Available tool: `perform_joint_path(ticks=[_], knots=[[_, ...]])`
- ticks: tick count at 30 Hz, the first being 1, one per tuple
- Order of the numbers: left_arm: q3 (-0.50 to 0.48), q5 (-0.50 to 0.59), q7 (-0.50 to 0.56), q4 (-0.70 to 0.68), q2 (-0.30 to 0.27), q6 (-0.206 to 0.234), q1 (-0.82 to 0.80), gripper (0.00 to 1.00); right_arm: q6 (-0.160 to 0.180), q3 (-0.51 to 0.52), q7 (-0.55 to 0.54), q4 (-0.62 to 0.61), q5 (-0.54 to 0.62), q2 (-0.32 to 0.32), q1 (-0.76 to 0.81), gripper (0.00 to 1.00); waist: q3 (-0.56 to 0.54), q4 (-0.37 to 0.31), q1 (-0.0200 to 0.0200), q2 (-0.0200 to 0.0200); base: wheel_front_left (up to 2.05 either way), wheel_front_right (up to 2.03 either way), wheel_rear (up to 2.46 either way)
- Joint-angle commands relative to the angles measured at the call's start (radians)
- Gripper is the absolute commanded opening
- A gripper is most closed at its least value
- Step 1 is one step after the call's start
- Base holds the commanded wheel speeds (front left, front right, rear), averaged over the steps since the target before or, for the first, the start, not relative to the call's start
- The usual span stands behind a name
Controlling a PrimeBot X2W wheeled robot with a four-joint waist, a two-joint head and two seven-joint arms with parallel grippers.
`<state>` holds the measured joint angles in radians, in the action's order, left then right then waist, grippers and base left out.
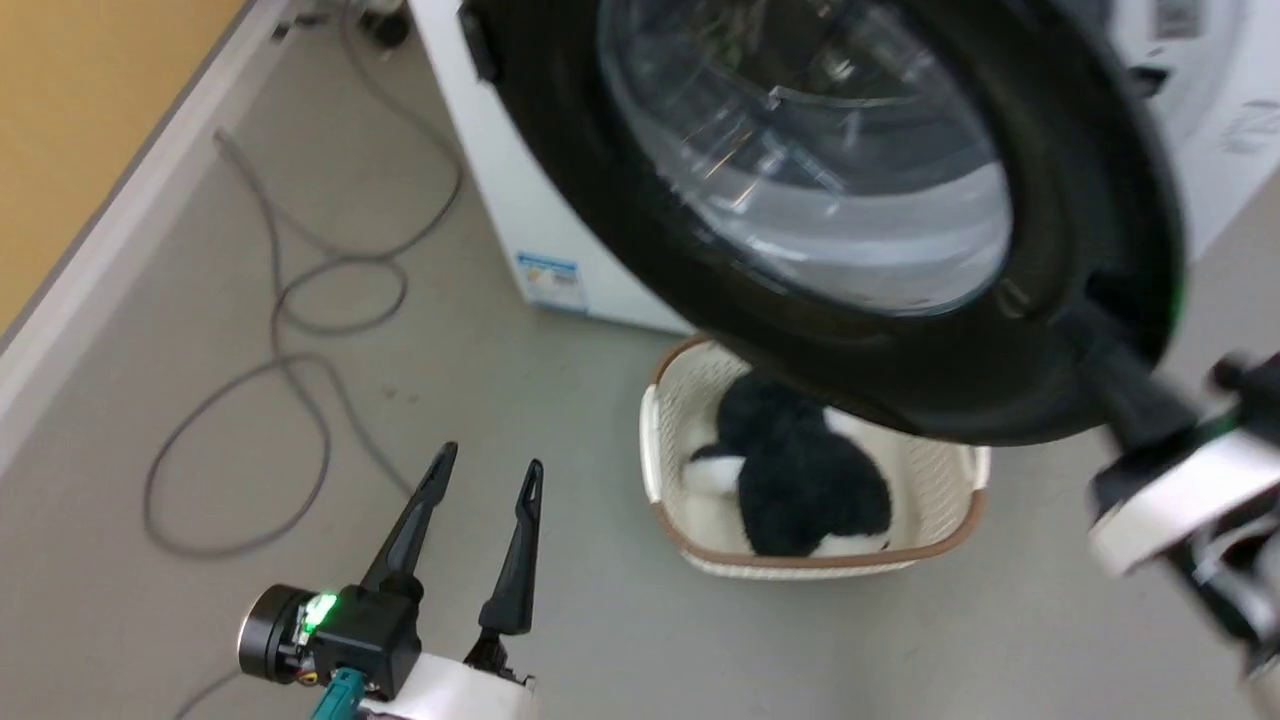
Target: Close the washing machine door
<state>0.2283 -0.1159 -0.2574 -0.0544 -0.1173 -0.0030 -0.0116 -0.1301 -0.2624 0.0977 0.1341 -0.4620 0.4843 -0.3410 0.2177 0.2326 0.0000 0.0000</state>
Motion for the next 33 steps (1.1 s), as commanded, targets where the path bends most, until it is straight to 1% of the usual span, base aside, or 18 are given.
perform_joint_path(ticks=[1,6,14,20,24,29,33], knots=[[-0.006,0.004,-0.004,-0.003,0.006,-0.003,-0.018,1.0,-0.001,0.01,-0.003,0.015,-0.005,0.018,-0.032,0.0,0.039,0.035,0.0,0.0,0.0,0.0,0.0],[-0.023,0.014,-0.004,-0.013,0.019,-0.014,-0.034,1.0,-0.001,0.05,-0.025,0.098,-0.036,0.067,-0.144,0.0,0.077,0.069,0.0,0.0,0.0,0.0,0.0],[-0.029,0.023,-0.004,-0.025,0.043,-0.031,-0.06,1.0,-0.001,0.105,-0.07,0.246,-0.072,0.101,-0.317,0.0,0.122,0.103,0.0,0.0,0.0,0.0,0.0],[-0.03,0.026,-0.004,-0.019,0.054,-0.038,-0.075,1.0,-0.001,0.144,-0.092,0.372,-0.084,0.104,-0.452,0.0,0.144,0.116,0.0,0.0,0.0,0.0,0.0],[-0.029,0.027,-0.004,-0.035,0.059,-0.042,-0.09,1.0,-0.001,0.17,-0.096,0.433,-0.084,0.107,-0.521,0.0,0.152,0.125,0.0,0.0,0.0,0.0,0.0],[-0.029,0.023,-0.004,-0.046,0.063,-0.039,-0.089,1.0,-0.001,0.171,-0.085,0.484,-0.073,0.11,-0.556,0.0,0.145,0.13,0.0,0.0,0.0,0.0,0.0],[-0.04,0.03,-0.004,-0.038,0.064,-0.036,-0.079,1.0,-0.001,0.162,-0.061,0.516,-0.079,0.084,-0.55,0.0,0.119,0.112,0.0,0.0,0.0,0.0,0.0]])
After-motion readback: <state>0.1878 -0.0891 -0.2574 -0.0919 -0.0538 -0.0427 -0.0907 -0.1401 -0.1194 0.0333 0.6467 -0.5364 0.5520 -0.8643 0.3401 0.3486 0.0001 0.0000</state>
